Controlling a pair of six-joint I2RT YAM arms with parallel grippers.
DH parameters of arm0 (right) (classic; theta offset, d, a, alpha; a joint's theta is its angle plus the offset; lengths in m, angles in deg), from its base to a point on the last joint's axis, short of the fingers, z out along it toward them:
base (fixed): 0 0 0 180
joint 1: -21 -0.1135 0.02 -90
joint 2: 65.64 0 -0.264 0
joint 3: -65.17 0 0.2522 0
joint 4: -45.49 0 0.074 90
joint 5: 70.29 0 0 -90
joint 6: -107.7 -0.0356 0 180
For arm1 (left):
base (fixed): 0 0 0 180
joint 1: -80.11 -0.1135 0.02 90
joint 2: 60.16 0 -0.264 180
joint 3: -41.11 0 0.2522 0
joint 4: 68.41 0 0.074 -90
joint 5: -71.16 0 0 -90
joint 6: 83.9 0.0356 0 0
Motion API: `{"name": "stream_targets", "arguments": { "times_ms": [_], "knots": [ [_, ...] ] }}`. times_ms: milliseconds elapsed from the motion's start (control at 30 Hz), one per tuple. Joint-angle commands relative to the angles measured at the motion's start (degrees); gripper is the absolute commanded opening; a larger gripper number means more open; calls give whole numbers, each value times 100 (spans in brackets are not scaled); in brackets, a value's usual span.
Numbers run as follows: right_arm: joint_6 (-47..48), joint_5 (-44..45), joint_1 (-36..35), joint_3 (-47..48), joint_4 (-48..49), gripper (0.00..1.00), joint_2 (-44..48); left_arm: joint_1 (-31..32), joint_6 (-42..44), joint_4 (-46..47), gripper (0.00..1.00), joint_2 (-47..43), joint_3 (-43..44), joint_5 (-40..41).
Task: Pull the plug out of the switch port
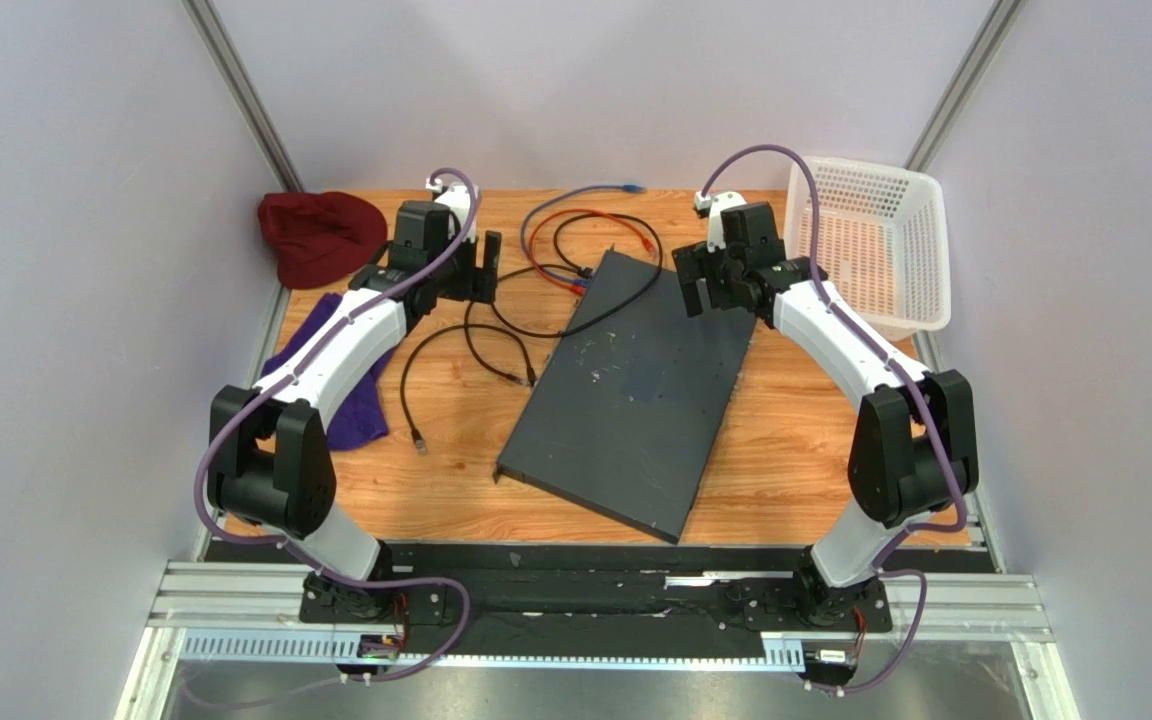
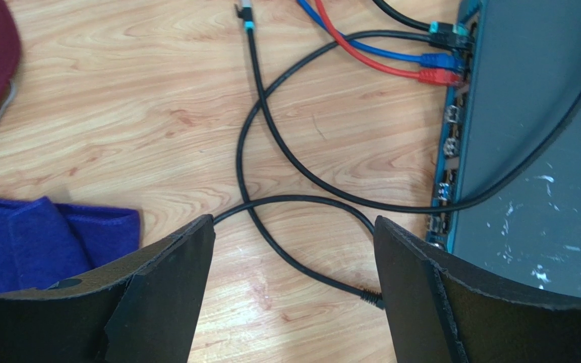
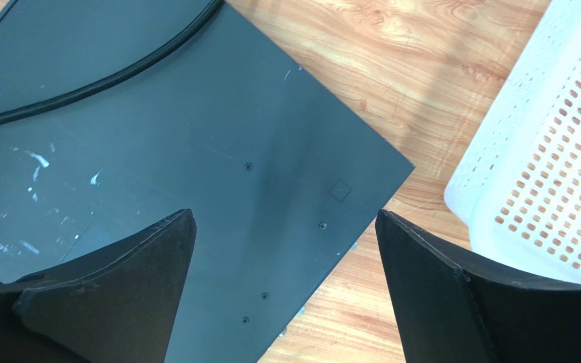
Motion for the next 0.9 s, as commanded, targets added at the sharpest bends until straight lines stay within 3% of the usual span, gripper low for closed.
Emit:
{"name": "stream_targets", "arguments": {
  "times_ms": [0,200,300,367,433,500,533,633,867],
  "knots": [
    [190,264,-32,329,-26,95,-128,-4,200,67,84,16,152,-604],
    [647,-176,-32,576,-527,88,-313,-4,473,84,83,-28,-155,-1255],
    [701,77,-32,479,-624,68,-304,23,832,383,80,-142,-612,-1422],
    [736,394,-15,260,-624,35,-234,23,1026,357,75,-247,-884,-1457],
    [797,552,20,-90,-580,10,-7,14,1088,243,55,-309,-1008,-1641],
    [876,632,21,-337,-571,0,143,23,1071,58,15,-318,-1157,-1922],
    [920,711,29,-460,-545,0,275,23,1027,41,0,-309,-1219,-2202],
    [999,974,38,-900,-422,0,434,23,1070,216,0,-344,-1632,-2678],
    [1447,1537,64,-1296,-202,0,478,23,1070,-469,0,-55,-1738,-2547]
  ]
}}
